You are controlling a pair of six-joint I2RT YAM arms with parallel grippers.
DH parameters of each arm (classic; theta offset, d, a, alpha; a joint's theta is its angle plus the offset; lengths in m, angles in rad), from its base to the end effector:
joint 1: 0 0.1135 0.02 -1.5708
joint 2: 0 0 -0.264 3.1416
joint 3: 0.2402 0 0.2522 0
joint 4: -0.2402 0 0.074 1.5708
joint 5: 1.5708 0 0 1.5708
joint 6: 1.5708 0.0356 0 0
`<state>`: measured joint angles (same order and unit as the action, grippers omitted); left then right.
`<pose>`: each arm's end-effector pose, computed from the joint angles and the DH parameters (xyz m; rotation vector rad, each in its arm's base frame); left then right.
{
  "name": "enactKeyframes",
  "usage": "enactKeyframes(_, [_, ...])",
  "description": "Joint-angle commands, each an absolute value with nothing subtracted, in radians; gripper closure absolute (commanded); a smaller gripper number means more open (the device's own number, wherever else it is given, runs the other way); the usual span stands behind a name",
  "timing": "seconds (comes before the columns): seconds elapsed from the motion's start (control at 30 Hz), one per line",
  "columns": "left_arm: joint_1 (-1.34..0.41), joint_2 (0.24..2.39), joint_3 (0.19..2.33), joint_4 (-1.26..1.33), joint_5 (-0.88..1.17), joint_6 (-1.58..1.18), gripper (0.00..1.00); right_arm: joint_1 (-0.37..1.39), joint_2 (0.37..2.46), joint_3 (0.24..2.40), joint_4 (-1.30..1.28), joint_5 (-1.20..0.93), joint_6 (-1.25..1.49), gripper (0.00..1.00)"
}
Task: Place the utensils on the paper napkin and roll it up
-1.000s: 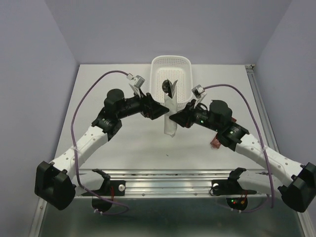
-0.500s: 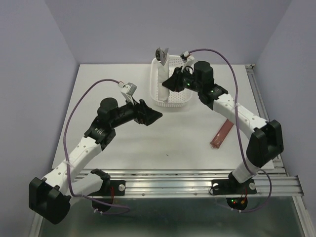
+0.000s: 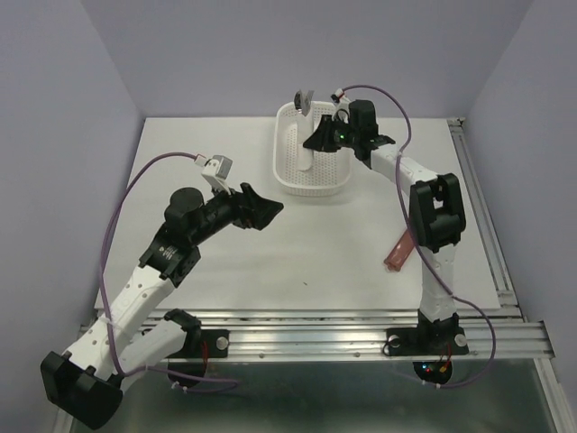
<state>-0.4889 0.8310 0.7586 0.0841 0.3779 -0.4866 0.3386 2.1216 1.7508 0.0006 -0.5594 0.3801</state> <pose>0.1684 -0.1045 0.3519 0.3174 1.6303 -1.0487 0.4704 0.1857 0.2679 -0.3482 1.9882 1.0093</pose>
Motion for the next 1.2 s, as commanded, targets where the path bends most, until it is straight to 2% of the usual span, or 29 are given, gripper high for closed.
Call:
enactKeyframes(0.0, [-0.488,0.833,0.779,0.074,0.345,-0.457,0.01,0.315,2.190,1.893,0.054,-0.626,0.397,0.99])
enactKeyframes(0.4, [-0.486,0.883,0.804,0.081,0.340,-0.456,0.01,0.290,2.411,2.032,0.003,-0.640,0.469,0.99])
enactKeyframes(0.6, [-0.488,0.885,0.807,0.084,0.333,-0.456,0.01,0.287,2.459,2.054,-0.067,-0.604,0.528,0.96])
enactKeyframes(0.77, [-0.486,0.881,0.818,0.083,0.336,-0.454,0.01,0.282,2.488,2.089,-0.141,-0.574,0.554,0.89])
enactKeyframes(1.03, [-0.488,0.870,0.834,0.075,0.336,-0.454,0.01,0.275,2.510,2.109,-0.236,-0.518,0.558,0.88])
enactKeyframes(1.17, [-0.488,0.864,0.836,0.072,0.333,-0.454,0.01,0.273,2.516,2.106,-0.233,-0.526,0.574,0.76])
